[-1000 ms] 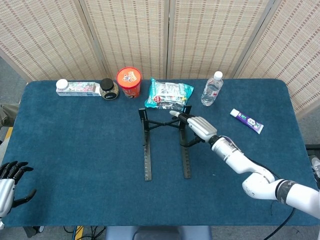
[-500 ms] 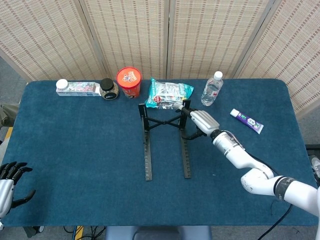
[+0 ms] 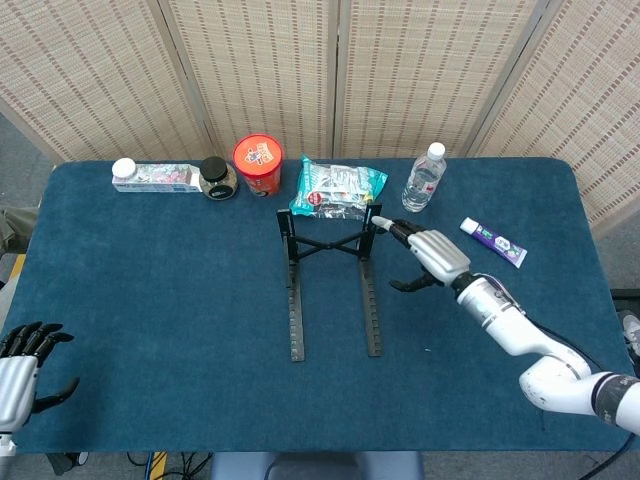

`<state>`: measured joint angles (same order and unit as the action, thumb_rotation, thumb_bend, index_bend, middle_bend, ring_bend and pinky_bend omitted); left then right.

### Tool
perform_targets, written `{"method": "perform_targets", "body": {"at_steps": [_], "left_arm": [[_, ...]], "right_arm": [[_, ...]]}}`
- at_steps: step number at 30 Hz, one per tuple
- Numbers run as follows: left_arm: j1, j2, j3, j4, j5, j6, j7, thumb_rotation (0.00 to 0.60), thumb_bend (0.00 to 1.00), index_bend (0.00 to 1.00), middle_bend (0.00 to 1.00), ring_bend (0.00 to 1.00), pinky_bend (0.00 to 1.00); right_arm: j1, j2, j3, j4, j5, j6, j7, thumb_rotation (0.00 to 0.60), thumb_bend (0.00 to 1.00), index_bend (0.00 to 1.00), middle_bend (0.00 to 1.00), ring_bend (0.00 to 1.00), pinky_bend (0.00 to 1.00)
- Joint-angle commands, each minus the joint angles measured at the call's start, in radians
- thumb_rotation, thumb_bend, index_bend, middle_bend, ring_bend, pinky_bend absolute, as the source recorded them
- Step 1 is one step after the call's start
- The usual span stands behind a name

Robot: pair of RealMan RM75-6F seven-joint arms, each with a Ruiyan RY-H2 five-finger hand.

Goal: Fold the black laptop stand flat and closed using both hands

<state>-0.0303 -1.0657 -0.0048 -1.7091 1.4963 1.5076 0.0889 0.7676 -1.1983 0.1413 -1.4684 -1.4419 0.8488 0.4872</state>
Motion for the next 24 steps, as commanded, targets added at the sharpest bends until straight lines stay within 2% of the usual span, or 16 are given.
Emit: {"method": "perform_targets", "body": {"at_steps": [1,12,18,24], "left_arm": [[-0.001,-0.006,0.002,0.049,0.017,0.002,-0.050,0.600,0.17,0.30,0.20,0.11,0.07],[-0.003,-0.008,0.002,0.055,0.029,0.006,-0.059,0.600,0.17,0.30,0.20,0.11,0.07],[-0.004,-0.005,0.000,0.058,0.036,0.011,-0.064,0.600,0.17,0.30,0.20,0.11,0.07],[-0.006,-0.003,0.000,0.053,0.048,0.016,-0.063,0.600,0.17,0.30,0.20,0.11,0.07]], "right_arm": [[-0.046,0.052,-0.022,-0.042,0.036,0.023,-0.086,0.600,0.17,0.00,0.21,0.10,0.20],[-0.080,0.075,-0.008,-0.051,0.137,0.013,-0.162,0.600,0.17,0.00,0.21,0.10,0.20],[-0.073,0.029,0.013,-0.014,0.215,-0.004,-0.229,0.600,0.16,0.00,0.21,0.10,0.20],[-0.030,-0.061,0.047,0.050,0.317,-0.050,-0.310,0.600,0.16,0.00,0.21,0.10,0.20]]}}
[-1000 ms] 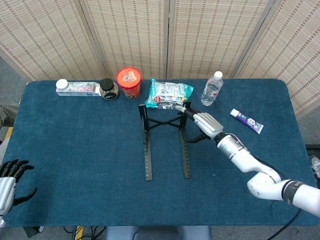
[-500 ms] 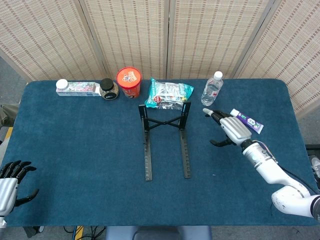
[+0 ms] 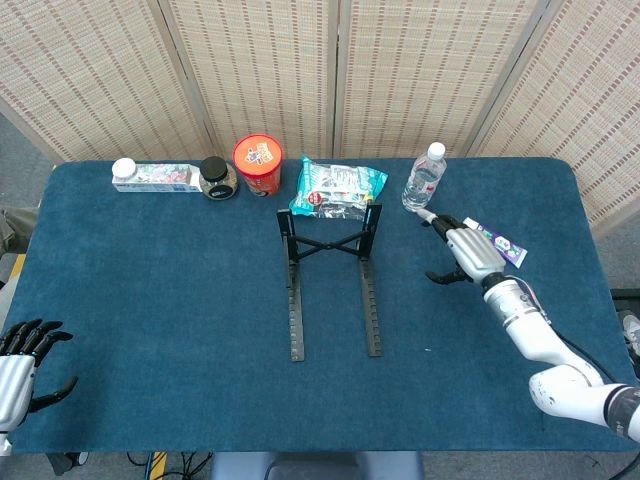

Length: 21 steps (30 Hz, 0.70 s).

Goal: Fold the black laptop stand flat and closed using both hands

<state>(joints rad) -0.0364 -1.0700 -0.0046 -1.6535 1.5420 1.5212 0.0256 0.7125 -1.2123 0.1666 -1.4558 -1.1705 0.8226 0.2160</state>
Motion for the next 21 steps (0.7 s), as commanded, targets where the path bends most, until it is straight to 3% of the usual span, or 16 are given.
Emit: {"method": "perform_targets", "body": {"at_steps": [1,21], "left_arm": [[0.001,0.002,0.000,-0.003,0.003,0.004,0.001,0.600,0.17,0.30,0.20,0.11,0.07],[0.020,0.012,0.005,-0.001,-0.003,0.021,-0.016,0.600,0.17,0.30,0.20,0.11,0.07]], "right_arm": [[0.032,-0.063,0.027,0.050,0.059,-0.028,-0.048,0.600,0.16,0.00,0.21,0.10,0.20],[0.161,-0.336,0.117,0.302,0.184,-0.084,-0.147,0.600,0.21,0.00,0.24,0.12,0.24]]}}
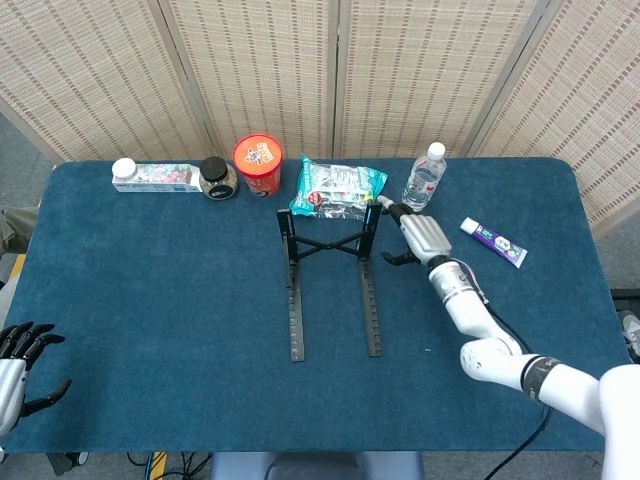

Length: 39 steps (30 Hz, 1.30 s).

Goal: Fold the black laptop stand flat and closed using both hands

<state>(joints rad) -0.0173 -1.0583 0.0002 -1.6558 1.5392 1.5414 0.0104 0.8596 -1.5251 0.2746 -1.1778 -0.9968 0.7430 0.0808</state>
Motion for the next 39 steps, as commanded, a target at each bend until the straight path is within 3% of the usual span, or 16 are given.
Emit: {"method": "perform_targets", "body": {"at_steps": [1,17,39], "left_arm": [[0.002,0.000,0.000,0.003,-0.001,0.001,-0.002,0.600,0.17,0.30,0.20,0.11,0.07],[0.007,-0.002,-0.002,0.027,-0.018,-0.006,-0.023,0.600,0.17,0.30,0.20,0.11,0.07],[0.009,-0.007,-0.005,0.046,-0.030,-0.014,-0.037,0.600,0.17,0.30,0.20,0.11,0.07]], "right_arm": [[0.019,-0.035,0.012,0.037,0.013,-0.005,-0.015,0.600,0.21,0.00,0.25,0.12,0.24],[0.058,-0.120,0.041,0.170,0.028,-0.043,-0.023,0.600,0.25,0.03,0.27,0.13,0.25],[0.080,-0.177,0.069,0.261,0.025,-0.060,-0.019,0.600,0.25,0.04,0.28,0.13,0.25]]}}
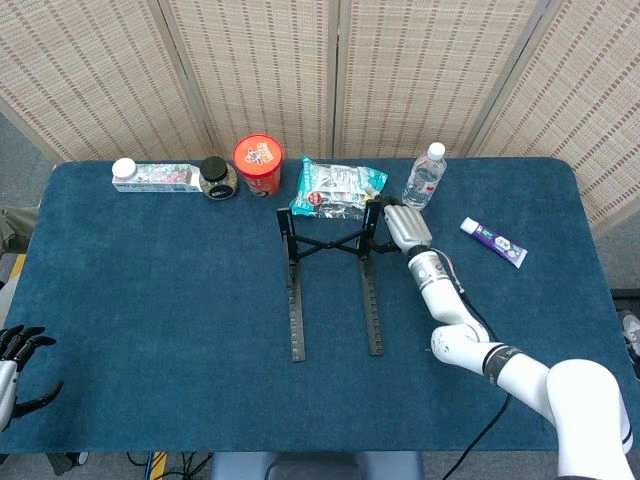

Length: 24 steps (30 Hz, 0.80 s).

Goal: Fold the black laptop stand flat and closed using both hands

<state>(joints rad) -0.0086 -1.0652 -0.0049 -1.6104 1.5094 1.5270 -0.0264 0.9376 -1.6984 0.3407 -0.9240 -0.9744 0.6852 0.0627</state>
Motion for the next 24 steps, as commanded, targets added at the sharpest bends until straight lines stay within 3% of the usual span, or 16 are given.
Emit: {"method": "perform_targets", "body": {"at_steps": [1,24], "left_arm": [[0.001,-0.001,0.000,0.001,0.000,0.001,-0.001,0.600,0.17,0.30,0.20,0.11,0.07],[0.005,0.002,-0.001,0.000,-0.002,0.003,-0.004,0.600,0.17,0.30,0.20,0.11,0.07]], "right_arm": [[0.002,-0.006,0.005,0.010,0.003,-0.002,0.000,0.600,0.25,0.04,0.28,0.13,0.25],[0.003,-0.021,0.013,0.045,0.001,-0.004,-0.021,0.600,0.25,0.04,0.28,0.13,0.25]]}}
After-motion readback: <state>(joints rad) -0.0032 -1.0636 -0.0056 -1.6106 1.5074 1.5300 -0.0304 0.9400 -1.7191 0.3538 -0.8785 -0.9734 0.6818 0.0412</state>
